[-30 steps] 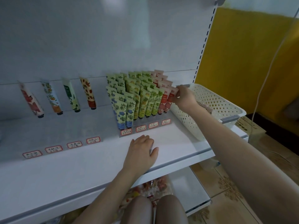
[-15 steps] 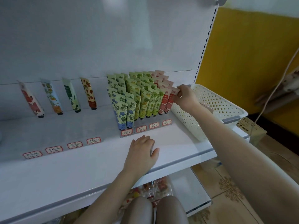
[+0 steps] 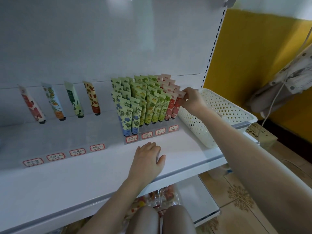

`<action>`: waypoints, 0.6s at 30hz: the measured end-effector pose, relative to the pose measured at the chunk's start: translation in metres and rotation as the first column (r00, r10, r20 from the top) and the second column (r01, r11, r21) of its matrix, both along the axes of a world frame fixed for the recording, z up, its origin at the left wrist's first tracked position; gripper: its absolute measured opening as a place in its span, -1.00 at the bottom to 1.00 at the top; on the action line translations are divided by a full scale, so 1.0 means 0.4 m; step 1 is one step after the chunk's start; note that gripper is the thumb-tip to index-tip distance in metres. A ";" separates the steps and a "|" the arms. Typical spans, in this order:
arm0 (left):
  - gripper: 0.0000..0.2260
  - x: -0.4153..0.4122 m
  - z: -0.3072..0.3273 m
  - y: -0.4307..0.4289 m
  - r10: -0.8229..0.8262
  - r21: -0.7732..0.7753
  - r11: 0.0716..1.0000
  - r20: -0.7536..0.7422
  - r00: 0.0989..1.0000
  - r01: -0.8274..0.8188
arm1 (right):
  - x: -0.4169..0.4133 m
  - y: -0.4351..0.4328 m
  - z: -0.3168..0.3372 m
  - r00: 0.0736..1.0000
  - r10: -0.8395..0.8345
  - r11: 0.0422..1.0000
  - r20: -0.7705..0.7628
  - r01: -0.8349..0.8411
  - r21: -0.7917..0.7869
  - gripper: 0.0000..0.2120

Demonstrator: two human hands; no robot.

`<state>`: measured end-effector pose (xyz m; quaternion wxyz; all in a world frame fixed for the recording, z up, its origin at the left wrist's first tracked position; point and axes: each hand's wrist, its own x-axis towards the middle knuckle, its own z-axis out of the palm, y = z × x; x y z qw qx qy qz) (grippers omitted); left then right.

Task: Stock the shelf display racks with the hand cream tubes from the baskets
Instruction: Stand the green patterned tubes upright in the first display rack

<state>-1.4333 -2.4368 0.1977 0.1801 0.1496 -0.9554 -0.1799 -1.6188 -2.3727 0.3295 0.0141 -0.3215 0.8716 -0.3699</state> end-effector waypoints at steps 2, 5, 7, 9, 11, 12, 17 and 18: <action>-0.68 0.000 -0.001 -0.001 0.001 -0.013 1.000 -0.001 1.000 -0.001 | 0.002 0.000 0.004 1.000 0.002 1.000 -0.008 -0.002 0.013 -0.79; -0.76 0.000 -0.002 -0.001 -0.007 -0.015 1.000 -0.013 1.000 0.007 | 0.003 0.005 0.006 1.000 0.007 1.000 -0.005 -0.007 0.016 -0.80; -0.77 0.001 -0.002 -0.001 -0.013 -0.010 1.000 -0.029 0.999 0.013 | 0.004 0.009 0.005 1.000 0.008 1.000 0.002 -0.008 0.004 -0.78; -0.76 0.001 -0.003 -0.001 -0.013 -0.009 1.000 -0.027 1.000 0.013 | 0.007 0.015 0.003 1.000 0.005 1.000 0.030 -0.004 -0.030 -0.75; -0.74 0.001 -0.002 -0.001 -0.011 -0.008 1.000 -0.023 1.000 0.011 | 0.010 0.020 0.003 0.998 0.006 0.998 0.056 -0.002 -0.059 -0.72; -0.74 0.001 -0.002 -0.001 -0.011 -0.012 1.000 -0.027 1.000 0.011 | 0.011 0.023 0.003 0.998 0.006 0.998 0.065 -0.001 -0.065 -0.72; -0.78 0.001 0.001 -0.001 -0.012 -0.010 1.000 -0.029 1.000 0.011 | 0.014 0.030 0.003 0.997 0.009 0.998 0.082 -0.004 -0.067 -0.71; -0.78 0.001 0.001 -0.001 -0.013 -0.010 1.000 -0.026 1.000 0.013 | 0.013 0.030 0.003 0.997 0.008 0.998 0.082 -0.003 -0.064 -0.71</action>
